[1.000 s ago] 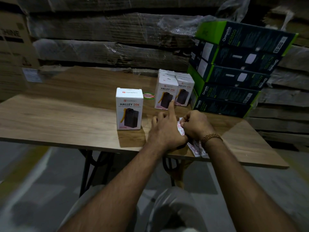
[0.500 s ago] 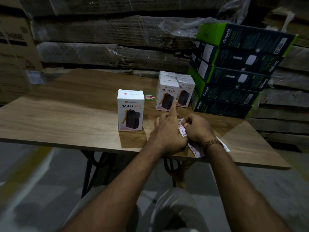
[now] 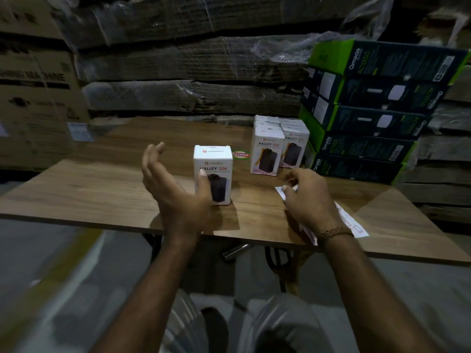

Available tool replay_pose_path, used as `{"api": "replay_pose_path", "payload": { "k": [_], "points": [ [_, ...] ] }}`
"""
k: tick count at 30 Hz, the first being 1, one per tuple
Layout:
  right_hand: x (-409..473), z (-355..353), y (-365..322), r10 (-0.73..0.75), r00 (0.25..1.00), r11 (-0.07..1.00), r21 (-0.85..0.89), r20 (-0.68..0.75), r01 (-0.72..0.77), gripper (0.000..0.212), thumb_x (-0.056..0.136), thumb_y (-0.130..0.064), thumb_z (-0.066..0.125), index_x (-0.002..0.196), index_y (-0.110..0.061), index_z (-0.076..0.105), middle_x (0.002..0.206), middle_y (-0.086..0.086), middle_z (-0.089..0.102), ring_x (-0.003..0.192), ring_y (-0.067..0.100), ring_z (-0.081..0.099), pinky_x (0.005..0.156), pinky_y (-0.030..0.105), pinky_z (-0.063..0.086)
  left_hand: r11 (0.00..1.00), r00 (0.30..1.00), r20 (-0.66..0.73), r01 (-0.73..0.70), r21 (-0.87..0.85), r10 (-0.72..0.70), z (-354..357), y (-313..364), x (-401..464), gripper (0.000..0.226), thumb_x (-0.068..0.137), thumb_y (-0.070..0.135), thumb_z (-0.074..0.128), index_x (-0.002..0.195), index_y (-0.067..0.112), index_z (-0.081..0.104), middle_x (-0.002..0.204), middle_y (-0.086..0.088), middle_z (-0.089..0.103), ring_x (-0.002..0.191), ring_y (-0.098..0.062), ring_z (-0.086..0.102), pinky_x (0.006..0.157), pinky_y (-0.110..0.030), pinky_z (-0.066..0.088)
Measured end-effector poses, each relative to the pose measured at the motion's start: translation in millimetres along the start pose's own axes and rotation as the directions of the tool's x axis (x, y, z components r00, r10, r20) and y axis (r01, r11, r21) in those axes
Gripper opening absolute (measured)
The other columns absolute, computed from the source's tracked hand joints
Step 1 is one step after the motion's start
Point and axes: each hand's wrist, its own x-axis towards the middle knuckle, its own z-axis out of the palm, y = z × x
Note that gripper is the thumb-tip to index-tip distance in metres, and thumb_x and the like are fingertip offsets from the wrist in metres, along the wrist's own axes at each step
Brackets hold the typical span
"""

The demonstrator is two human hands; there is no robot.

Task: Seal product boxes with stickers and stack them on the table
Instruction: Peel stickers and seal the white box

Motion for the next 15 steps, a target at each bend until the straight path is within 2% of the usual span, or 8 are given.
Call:
{"api": "replay_pose_path", "payload": {
  "k": [2, 3, 4, 5, 6, 9, 12, 15],
  "points": [
    [-9, 6, -23, -0.089, 0.996, 0.99, 0.109, 0.024, 0.086, 0.024, 0.099, -0.024, 0.07, 0.123, -0.024, 0.07, 0.117, -0.006, 0.066, 0.106, 0.01, 0.06, 0.09, 0.026, 0.051, 0.991, 0.984, 0.128, 0.129, -0.026, -0.125, -3, -12, 8, 0.09, 0.091, 0.022, 0.079, 0.162, 0.022, 0.024, 0.165, -0.005, 0.033, 0.15, -0.02, 0.035, 0.113, -0.034, 0.042],
    [-12, 11, -34, -0.125, 0.991, 0.978, 0.175, 0.04, 0.116, 0.028, 0.099, -0.025, 0.071, 0.127, -0.024, 0.068, 0.118, -0.007, 0.064, 0.105, 0.007, 0.059, 0.085, 0.021, 0.049, 0.983, 0.964, 0.206, 0.181, -0.045, -0.168, -3, -16, 11, 0.095, 0.092, 0.021, 0.08, 0.163, 0.026, 0.019, 0.165, -0.005, 0.034, 0.15, -0.018, 0.036, 0.11, -0.031, 0.045],
    [-16, 16, -45, -0.16, 0.986, 0.96, 0.242, 0.05, 0.144, 0.033, 0.099, -0.027, 0.071, 0.132, -0.025, 0.066, 0.121, -0.007, 0.063, 0.106, 0.005, 0.058, 0.083, 0.017, 0.048, 0.971, 0.936, 0.291, 0.227, -0.071, -0.197, -4, -20, 14, 0.098, 0.092, 0.02, 0.081, 0.164, 0.029, 0.015, 0.163, -0.005, 0.036, 0.149, -0.018, 0.038, 0.104, -0.022, 0.049],
    [-20, 22, -54, -0.198, 0.979, 0.94, 0.292, 0.052, 0.175, 0.04, 0.099, -0.03, 0.072, 0.137, -0.026, 0.062, 0.126, -0.007, 0.061, 0.109, 0.004, 0.058, 0.085, 0.017, 0.049, 0.955, 0.899, 0.379, 0.278, -0.101, -0.221, -5, -23, 17, 0.1, 0.092, 0.019, 0.082, 0.164, 0.032, 0.012, 0.161, -0.004, 0.039, 0.146, -0.018, 0.043, 0.094, -0.014, 0.052],
    [-22, 29, -59, -0.236, 0.97, 0.925, 0.319, 0.055, 0.207, 0.048, 0.098, -0.033, 0.072, 0.143, -0.027, 0.057, 0.132, -0.007, 0.06, 0.114, 0.004, 0.058, 0.09, 0.02, 0.052, 0.937, 0.857, 0.455, 0.328, -0.122, -0.241, -6, -25, 20, 0.099, 0.093, 0.019, 0.081, 0.163, 0.035, 0.013, 0.158, -0.004, 0.043, 0.141, -0.017, 0.05, 0.087, -0.012, 0.054],
    [-27, 47, -66, -0.27, 0.956, 0.906, 0.366, 0.114, 0.212, 0.071, 0.094, -0.034, 0.076, 0.157, -0.029, 0.043, 0.146, -0.006, 0.055, 0.131, 0.01, 0.054, 0.105, 0.031, 0.052, 0.871, 0.747, 0.597, 0.466, -0.155, -0.294, -9, -28, 24, 0.086, 0.094, 0.017, 0.079, 0.159, 0.034, 0.026, 0.143, 0.0, 0.057, 0.121, -0.01, 0.065, 0.079, -0.021, 0.061],
    [-33, 56, -66, -0.25, 0.961, 0.881, 0.441, 0.12, 0.174, 0.08, 0.092, -0.024, 0.078, 0.16, -0.033, 0.037, 0.146, -0.009, 0.058, 0.132, 0.005, 0.055, 0.106, 0.036, 0.056, 0.89, 0.745, 0.618, 0.429, -0.156, -0.251, -11, -31, 24, 0.072, 0.091, 0.013, 0.082, 0.15, 0.026, 0.043, 0.139, 0.003, 0.064, 0.128, -0.012, 0.064, 0.085, -0.022, 0.061],
    [-33, 56, -63, -0.232, 0.969, 0.872, 0.458, 0.081, 0.17, 0.076, 0.093, -0.017, 0.078, 0.157, -0.033, 0.04, 0.143, -0.011, 0.061, 0.13, 0.003, 0.056, 0.102, 0.04, 0.059, 0.888, 0.727, 0.643, 0.432, -0.157, -0.24, -14, -30, 23, 0.069, 0.088, 0.007, 0.084, 0.144, 0.027, 0.048, 0.137, 0.01, 0.065, 0.13, -0.005, 0.062, 0.098, -0.028, 0.06]
  ]
}}
